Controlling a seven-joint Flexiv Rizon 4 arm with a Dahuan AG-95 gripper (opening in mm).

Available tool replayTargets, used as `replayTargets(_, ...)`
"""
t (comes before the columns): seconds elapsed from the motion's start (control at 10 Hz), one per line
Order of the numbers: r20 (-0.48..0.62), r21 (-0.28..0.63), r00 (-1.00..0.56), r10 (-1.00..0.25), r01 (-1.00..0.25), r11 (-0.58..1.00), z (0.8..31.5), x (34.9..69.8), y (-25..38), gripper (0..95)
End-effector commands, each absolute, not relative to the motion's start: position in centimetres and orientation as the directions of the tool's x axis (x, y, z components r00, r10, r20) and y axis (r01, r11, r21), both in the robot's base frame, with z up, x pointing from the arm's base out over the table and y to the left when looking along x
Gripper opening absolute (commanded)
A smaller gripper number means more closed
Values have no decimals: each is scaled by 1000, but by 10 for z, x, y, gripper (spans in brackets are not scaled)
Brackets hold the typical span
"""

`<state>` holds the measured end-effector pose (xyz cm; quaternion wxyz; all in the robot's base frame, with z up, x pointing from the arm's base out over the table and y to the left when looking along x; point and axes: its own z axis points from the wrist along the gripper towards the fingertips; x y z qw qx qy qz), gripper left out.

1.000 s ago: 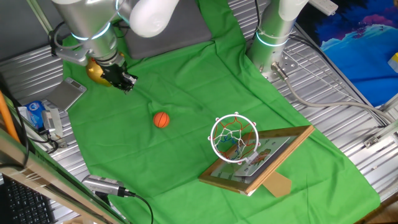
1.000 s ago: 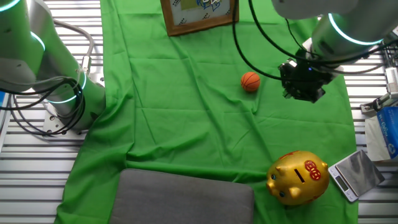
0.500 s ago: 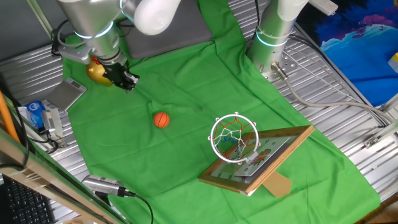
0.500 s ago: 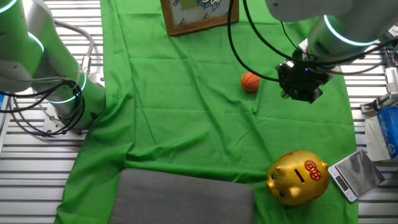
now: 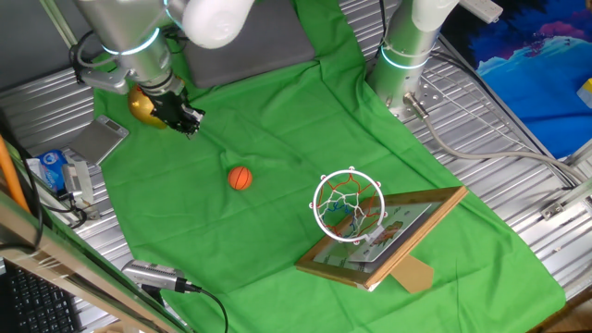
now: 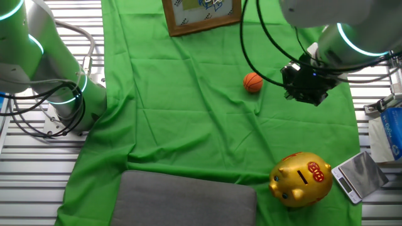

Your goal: Grab a basketball, release it and shoot it into the basket

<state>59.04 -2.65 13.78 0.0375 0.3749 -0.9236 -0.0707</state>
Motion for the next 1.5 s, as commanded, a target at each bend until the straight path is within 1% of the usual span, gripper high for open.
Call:
replayTargets(0.1, 15, 178, -683, -730, -717, 674, 138, 590, -26, 0)
replayTargets(0.9, 27, 180, -681, -732, -717, 674, 137, 591, -26, 0)
replayTargets(1.2, 7, 188, -668, -744, -730, 657, 135, 593, -4, 0)
replayTargets(1.5, 19, 175, -691, -722, -709, 683, 130, 575, 26, 0)
